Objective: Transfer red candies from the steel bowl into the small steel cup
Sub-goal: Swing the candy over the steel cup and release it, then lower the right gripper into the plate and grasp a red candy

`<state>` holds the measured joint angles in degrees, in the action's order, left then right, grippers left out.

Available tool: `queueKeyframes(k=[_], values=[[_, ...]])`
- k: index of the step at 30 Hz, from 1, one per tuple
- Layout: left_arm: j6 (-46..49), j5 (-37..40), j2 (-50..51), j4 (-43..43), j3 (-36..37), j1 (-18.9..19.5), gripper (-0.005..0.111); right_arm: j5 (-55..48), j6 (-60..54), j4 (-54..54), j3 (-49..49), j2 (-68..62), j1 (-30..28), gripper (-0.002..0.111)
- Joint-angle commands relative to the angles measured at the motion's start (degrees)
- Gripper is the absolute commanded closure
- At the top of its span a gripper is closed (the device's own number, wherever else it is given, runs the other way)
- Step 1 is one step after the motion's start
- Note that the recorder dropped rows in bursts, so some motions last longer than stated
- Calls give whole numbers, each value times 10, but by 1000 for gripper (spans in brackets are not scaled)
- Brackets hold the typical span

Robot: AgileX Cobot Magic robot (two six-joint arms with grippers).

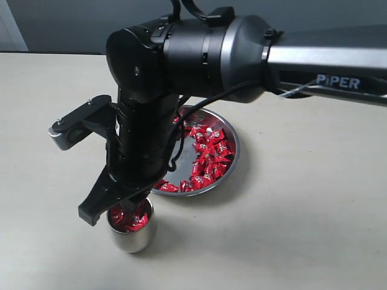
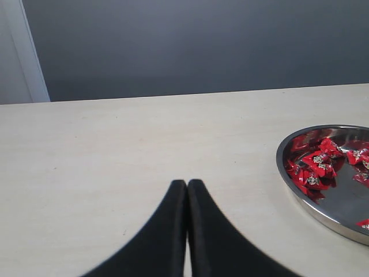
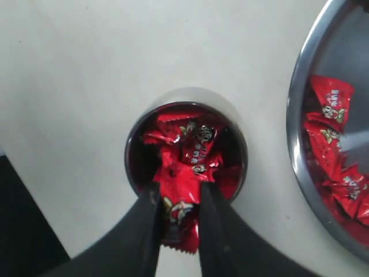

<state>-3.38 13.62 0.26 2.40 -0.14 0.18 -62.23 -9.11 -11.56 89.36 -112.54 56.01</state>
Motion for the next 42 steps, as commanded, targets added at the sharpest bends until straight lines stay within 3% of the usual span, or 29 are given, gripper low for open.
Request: queueKeyframes(k=[1,7,10,14,20,31,42], values=[[-1,-3,-3,1,1,2,106,1,-19,-8,0,0,1,106],[-1,-3,-3,1,1,2,106,1,-30,-8,0,0,1,67],[-1,-3,-3,1,1,2,106,3,-30,0,0,0,1,58],[-1,-3,-3,1,1,2,106,10,-7,45,0,0,0,58],[-1,-3,-3,1,1,2,106,37,115,153,0,0,-22,58],[-1,-3,-3,1,1,2,106,62,122,85,0,-31,-147,58],[-1,-3,-3,1,1,2,106,94,100,39,0,-117,-154,58]])
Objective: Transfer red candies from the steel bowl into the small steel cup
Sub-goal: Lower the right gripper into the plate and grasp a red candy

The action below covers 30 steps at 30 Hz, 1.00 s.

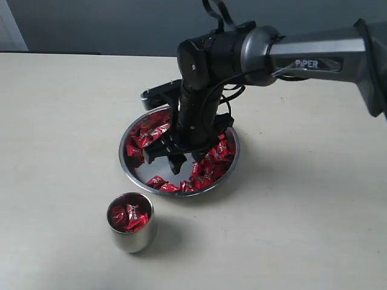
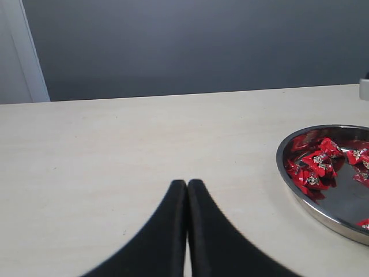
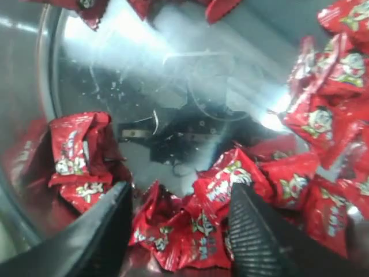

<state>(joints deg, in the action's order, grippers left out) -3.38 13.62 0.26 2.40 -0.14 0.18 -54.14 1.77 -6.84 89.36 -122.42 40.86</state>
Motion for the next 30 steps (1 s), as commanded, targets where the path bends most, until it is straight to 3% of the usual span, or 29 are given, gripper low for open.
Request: queueKeyframes(k=[1,30], values=[[-1,-3,-3,1,1,2,106,13,-9,-8,0,-23,-2,58],[-1,-3,-3,1,1,2,106,3,5,78,0,-19,-2,58]])
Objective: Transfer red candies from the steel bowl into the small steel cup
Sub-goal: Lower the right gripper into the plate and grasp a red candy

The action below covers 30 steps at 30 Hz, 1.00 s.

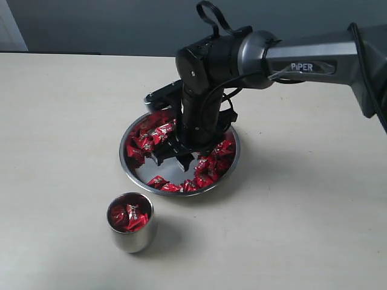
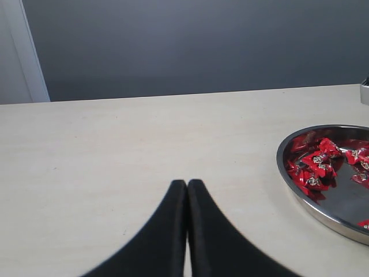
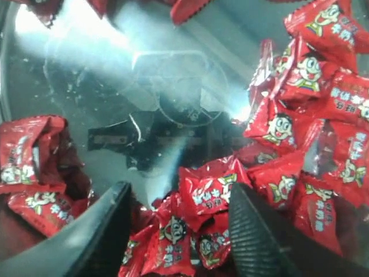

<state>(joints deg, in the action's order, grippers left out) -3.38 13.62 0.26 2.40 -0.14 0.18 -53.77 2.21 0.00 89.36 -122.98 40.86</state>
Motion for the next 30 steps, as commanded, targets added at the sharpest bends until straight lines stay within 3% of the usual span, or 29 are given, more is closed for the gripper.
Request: queueKeyframes(k=[1,4,12,20,24,30], values=[[-1,-3,-3,1,1,2,106,-1,1,10,0,-18,-2,58],[-1,-3,-3,1,1,2,106,2,2,11,0,-19,-2,58],[-1,-3,-3,1,1,2,106,2,3,22,0,-36,-2,94],[-1,-3,-3,1,1,2,106,34,3,27,0,-46,-2,98],[-1,-3,-3,1,1,2,106,48,3,27,1,-45,-2,109],[-1,-3,-3,1,1,2,106,51,-1,27,1,-45,-2,109]])
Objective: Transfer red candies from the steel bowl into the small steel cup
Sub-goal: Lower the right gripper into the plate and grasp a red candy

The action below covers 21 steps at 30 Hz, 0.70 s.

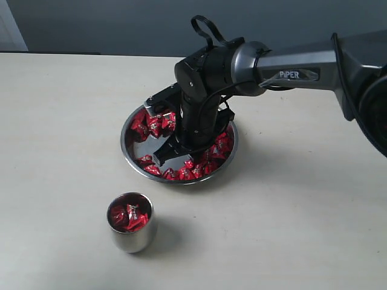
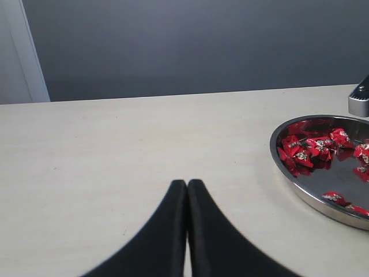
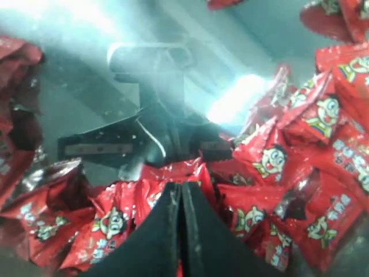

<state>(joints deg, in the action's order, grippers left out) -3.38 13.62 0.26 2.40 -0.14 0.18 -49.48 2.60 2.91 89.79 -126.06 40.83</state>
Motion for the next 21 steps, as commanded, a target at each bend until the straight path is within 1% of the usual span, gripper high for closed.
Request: queueKeyframes(k=[1,6,11,17,21], values=[[-1,-3,-3,1,1,2,106,8,-7,-3,-3,-14,-2,109],[-1,-3,-3,1,1,2,106,7,-6,-3,-3,-14,-2,109],[-1,-3,-3,1,1,2,106,-27,-33,-20,-3,-14,-2,109],[-1,-3,-3,1,1,2,106,-32,-42,-26,-3,-14,-2,109],[-1,-3,-3,1,1,2,106,-53,-81,-34,-3,-14,-2,109]])
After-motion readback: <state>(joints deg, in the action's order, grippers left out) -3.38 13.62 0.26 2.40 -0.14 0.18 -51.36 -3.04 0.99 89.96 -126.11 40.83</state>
